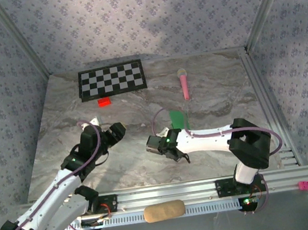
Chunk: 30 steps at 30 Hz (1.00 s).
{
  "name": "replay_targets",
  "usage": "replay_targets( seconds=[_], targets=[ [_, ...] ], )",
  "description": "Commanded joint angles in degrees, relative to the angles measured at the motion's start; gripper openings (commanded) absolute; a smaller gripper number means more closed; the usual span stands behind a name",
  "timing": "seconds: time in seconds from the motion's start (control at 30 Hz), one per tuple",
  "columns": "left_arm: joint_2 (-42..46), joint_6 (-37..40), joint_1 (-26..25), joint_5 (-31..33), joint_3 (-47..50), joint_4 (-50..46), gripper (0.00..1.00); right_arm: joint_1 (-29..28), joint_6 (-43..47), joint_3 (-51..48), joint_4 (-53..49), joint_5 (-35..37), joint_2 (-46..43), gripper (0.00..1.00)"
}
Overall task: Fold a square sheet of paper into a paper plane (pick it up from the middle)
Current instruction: Turn over the paper at the center of the table.
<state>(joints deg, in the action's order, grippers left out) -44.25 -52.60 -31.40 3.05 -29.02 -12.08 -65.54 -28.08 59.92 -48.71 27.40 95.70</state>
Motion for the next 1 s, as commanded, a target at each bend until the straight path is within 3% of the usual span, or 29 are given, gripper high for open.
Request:
replay_targets(
  seconds=[0.0,0.27,0.47,0.53,0.63,0.77,0.87,0.97],
  targets=[
    [0.0,0.0,0.7,0.2,-0.8,-1.2,0.75,-0.4,2.3,0.9,4.0,-5.8,0.8,0.14],
    [-0.9,0.6,0.9,-0.4,-2.1,-2.4,0.75,-0.6,5.1,0.8,8.4,-13.1,1.5,0.21],
    [-1.8,0.8,1.2,-2.0,-2.3,-2.7,0.75,2.2,3.6,-6.0,21.1,-21.4,-7.3,0.44],
    [-2.3,0.6,1.3,-2.5,-2.3,-2.4,0.75,4.5,2.0,-9.2,24.5,-23.4,-11.2,0.45],
    [-3.5,0.4,1.4,-4.3,-2.0,-1.0,0.75,10.1,-1.8,-14.7,29.2,-25.7,-16.6,0.43],
    [-7.1,0.6,1.4,-8.4,-2.5,1.2,0.75,21.1,-7.4,-21.9,38.5,-40.6,-20.3,0.29],
    [-11.1,0.2,1.5,-11.8,-4.2,1.7,0.72,25.2,-9.7,-23.7,42.6,-47.7,-19.7,0.24],
    [-14.3,0.0,1.5,-14.6,-5.1,3.5,0.69,27.1,-11.1,-23.4,42.9,-49.3,-17.9,0.18]
  ],
)
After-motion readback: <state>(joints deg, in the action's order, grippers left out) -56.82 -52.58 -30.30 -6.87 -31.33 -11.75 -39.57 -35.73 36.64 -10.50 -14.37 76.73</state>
